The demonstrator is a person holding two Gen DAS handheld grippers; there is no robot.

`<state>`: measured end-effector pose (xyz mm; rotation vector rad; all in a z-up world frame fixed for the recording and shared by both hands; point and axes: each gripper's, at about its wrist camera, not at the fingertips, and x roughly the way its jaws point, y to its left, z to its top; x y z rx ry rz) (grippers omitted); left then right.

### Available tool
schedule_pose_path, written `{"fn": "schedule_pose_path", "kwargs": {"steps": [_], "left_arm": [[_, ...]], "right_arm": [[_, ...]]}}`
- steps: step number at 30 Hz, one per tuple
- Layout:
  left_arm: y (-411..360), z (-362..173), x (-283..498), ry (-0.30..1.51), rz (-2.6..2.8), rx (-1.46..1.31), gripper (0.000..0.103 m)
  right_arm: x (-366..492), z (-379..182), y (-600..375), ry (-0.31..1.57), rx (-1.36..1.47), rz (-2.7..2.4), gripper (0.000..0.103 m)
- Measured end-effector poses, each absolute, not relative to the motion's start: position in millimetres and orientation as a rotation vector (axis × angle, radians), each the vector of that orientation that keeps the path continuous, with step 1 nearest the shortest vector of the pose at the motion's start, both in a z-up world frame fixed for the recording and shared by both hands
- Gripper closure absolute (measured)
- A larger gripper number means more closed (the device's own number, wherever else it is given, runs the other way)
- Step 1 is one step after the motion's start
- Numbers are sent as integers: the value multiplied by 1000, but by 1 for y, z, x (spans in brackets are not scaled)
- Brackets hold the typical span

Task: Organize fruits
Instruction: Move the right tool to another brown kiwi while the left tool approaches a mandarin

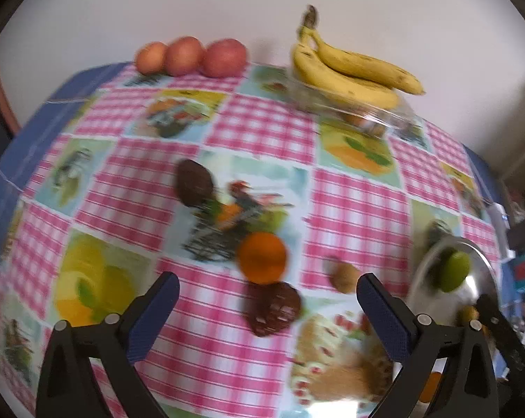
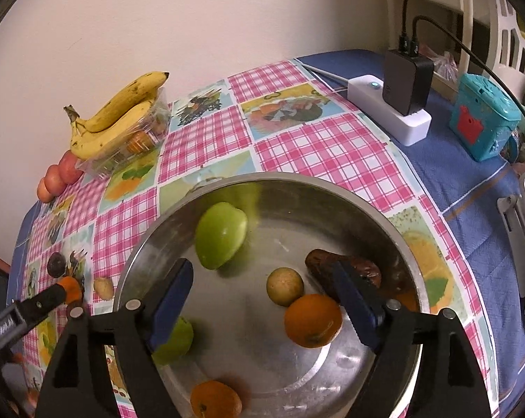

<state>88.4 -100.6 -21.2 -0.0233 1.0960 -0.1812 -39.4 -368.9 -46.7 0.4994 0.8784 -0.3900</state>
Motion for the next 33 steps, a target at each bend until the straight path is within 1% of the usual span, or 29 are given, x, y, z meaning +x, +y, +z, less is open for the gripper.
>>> {"fn": "schedule_pose_path", "kwargs": {"steps": [1, 2, 9, 13, 24, 28, 33], "left_arm": [[-97, -20, 90, 1087, -167, -14, 0], [-93, -17, 92, 1076, -147, -3, 0], [-64, -6, 106, 1023, -58, 45, 0], [-41, -3, 113, 997, -26, 32, 0], [11, -1, 125, 965, -1, -148, 0], [25, -3, 129, 936, 6, -205, 0], [33, -3, 135, 947, -44, -248, 0]], "right_arm": [[-39, -47, -368, 876, 495, -387, 10], [-39, -46, -367, 871, 490, -384, 8], [-36, -36, -355, 800, 431, -360, 8], [-32, -33, -346, 795, 401, -357, 8], [-5, -19, -294, 793, 318, -233, 8], [11, -14, -272, 802, 292, -192, 8], [30, -7, -251, 803, 289, -148, 8]]}}
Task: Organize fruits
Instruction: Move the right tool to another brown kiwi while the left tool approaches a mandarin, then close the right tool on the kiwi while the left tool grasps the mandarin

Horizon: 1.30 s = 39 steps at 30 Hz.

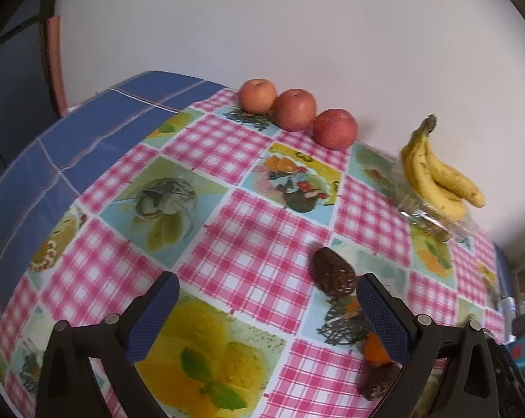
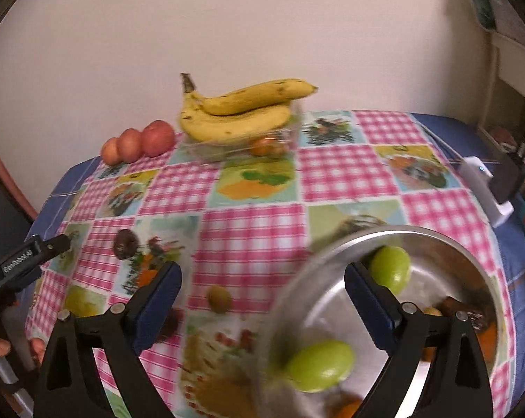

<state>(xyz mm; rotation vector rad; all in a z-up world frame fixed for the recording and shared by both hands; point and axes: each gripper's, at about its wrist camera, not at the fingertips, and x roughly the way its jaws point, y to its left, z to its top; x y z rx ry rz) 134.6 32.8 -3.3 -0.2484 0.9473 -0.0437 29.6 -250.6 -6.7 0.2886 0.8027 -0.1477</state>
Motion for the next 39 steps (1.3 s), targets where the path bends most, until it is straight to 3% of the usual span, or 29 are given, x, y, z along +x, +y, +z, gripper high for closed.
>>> {"fn": "schedule_pose_path", "kwargs": {"steps": [3, 6, 8, 11, 16, 24, 27, 35, 37, 39], "left_arm": [[30, -2, 136, 948, -55, -229, 0], [24, -1, 138, 964, -90, -236, 0], [20, -3, 139, 978, -122, -254, 0], [8, -10, 140, 1010, -169, -264, 2], [-7, -31, 140, 1090, -201, -271, 17], [-1, -45, 143, 1148, -148, -313, 18], [-7, -43, 143, 1149, -175, -320, 18], [-27, -43, 140, 1159, -267, -337, 18], [-33, -43, 139, 1162, -291, -333, 28], [-39, -44, 138, 1169, -312, -328, 31]], "right_arm": [[40, -5, -242, 806, 299, -136, 11], [50, -6, -237, 822, 318, -115, 29], [55, -8, -232, 834, 317, -109, 33], [62, -17, -225, 864, 316, -80, 50], [67, -38, -217, 939, 293, -63, 65], [69, -60, -216, 1013, 283, -60, 73], [69, -63, -216, 1023, 270, -68, 81], [66, -58, -226, 1000, 288, -88, 81], [64, -50, -233, 973, 298, -98, 81], [61, -43, -241, 945, 309, -115, 81]]}}
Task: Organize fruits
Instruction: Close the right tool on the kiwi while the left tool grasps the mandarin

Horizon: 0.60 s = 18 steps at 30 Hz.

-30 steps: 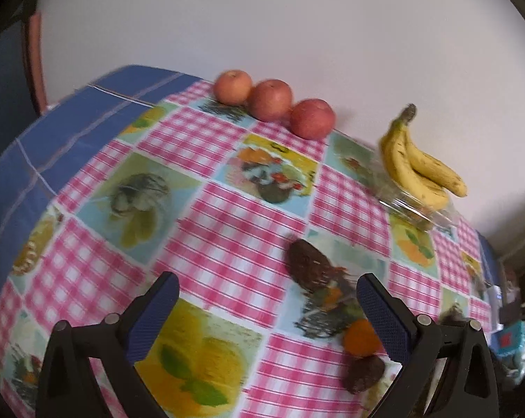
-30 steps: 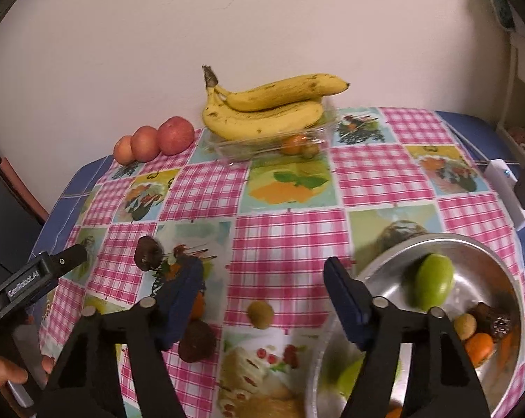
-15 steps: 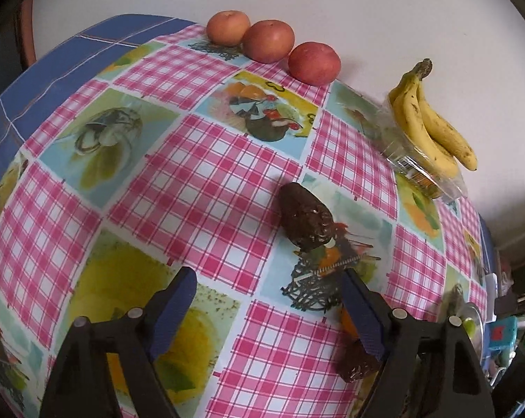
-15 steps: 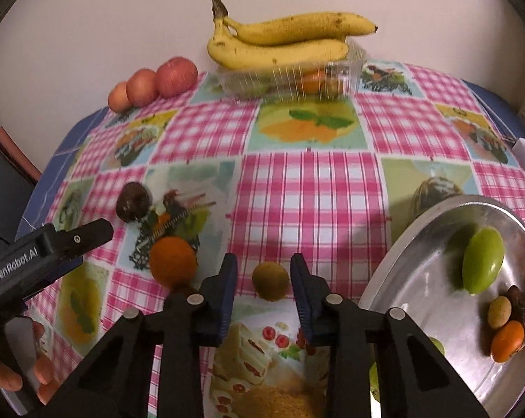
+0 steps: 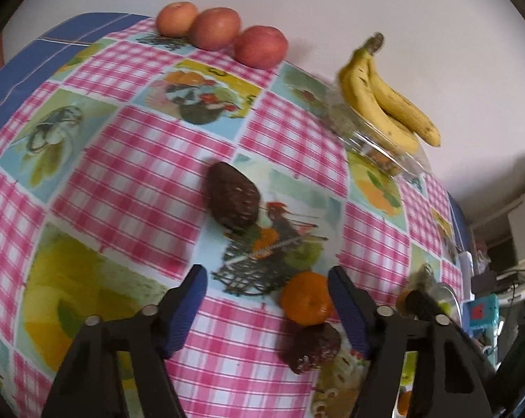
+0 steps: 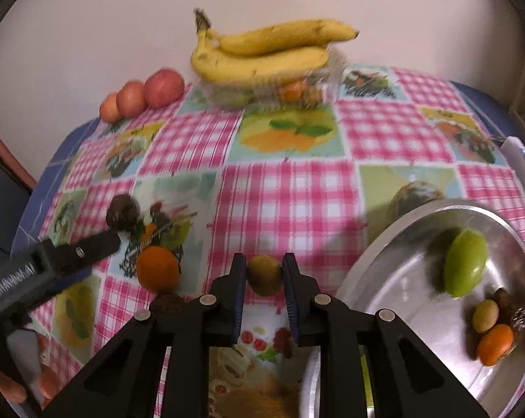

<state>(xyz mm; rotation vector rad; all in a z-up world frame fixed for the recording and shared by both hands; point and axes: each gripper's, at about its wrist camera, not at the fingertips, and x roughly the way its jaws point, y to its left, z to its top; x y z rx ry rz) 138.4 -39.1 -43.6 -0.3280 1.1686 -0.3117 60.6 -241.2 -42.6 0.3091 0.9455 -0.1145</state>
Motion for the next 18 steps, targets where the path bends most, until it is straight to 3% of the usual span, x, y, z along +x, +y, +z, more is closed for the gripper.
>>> {"fn": "schedule_pose_path", "kwargs": {"steps": [4, 12, 14, 15, 18], "left_arm": [[-51, -46, 136, 1182, -361, -335, 45], [-68, -54, 133, 1204, -381, -299, 50], [-70, -56, 131, 1211, -383, -295, 53], [-71, -57, 131, 1216, -385, -295, 60], [-73, -59, 129, 1216, -383, -290, 62]], "right_arm": [[53, -33, -258, 913, 345, -144, 81], [40, -30, -288, 894, 417, -195, 81], [37, -30, -293, 889, 425, -199, 81], [36, -29, -295, 887, 429, -202, 81], [34, -27, -300, 881, 443, -205, 81]]}}
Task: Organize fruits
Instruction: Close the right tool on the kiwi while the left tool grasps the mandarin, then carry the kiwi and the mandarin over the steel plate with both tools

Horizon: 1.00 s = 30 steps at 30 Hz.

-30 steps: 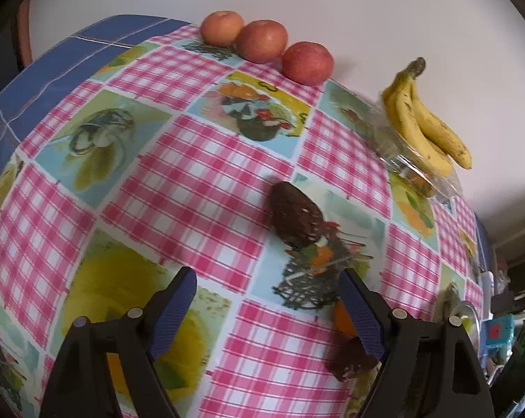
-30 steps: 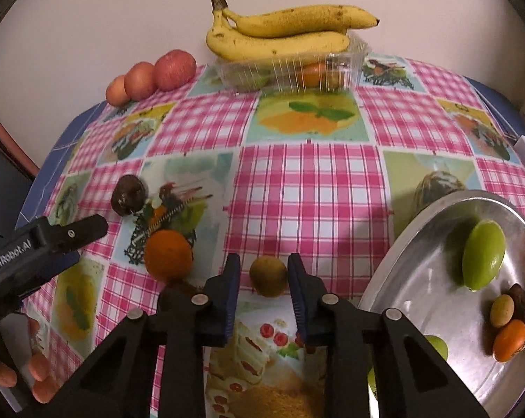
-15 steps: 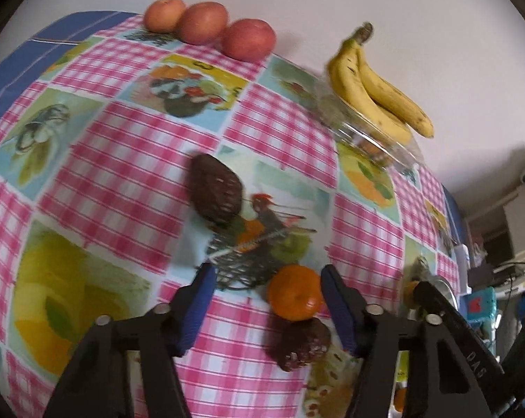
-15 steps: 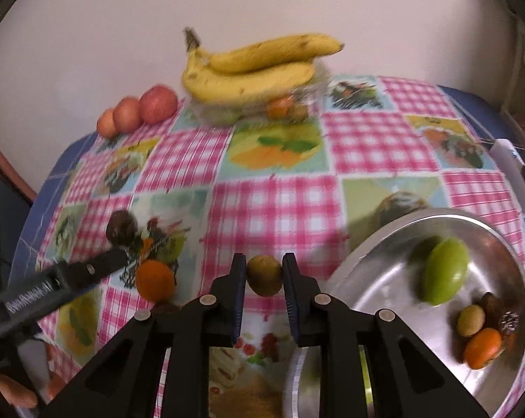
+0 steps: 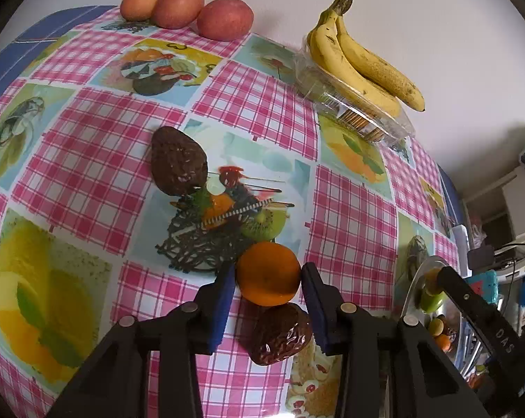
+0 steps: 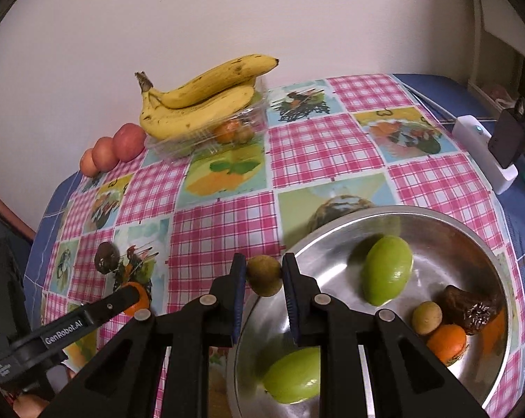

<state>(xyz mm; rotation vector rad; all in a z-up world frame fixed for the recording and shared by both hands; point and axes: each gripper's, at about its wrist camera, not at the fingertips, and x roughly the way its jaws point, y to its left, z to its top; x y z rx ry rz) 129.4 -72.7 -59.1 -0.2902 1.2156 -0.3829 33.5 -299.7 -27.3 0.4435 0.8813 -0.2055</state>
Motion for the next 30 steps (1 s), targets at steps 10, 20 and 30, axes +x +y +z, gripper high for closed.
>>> {"fn": "schedule_pose_path", "kwargs": {"steps": [10, 20, 30], "left_arm": [[-76, -36, 121, 1169, -414, -302, 63], [-136, 0, 91, 1090, -591, -182, 63], [-197, -10, 60, 1058, -726, -26, 63]], "right_arm": [[18, -18, -327, 848, 499, -266, 81], [-17, -22, -380, 837, 599, -422, 81], [-29, -31, -399, 849, 600, -476, 81]]}}
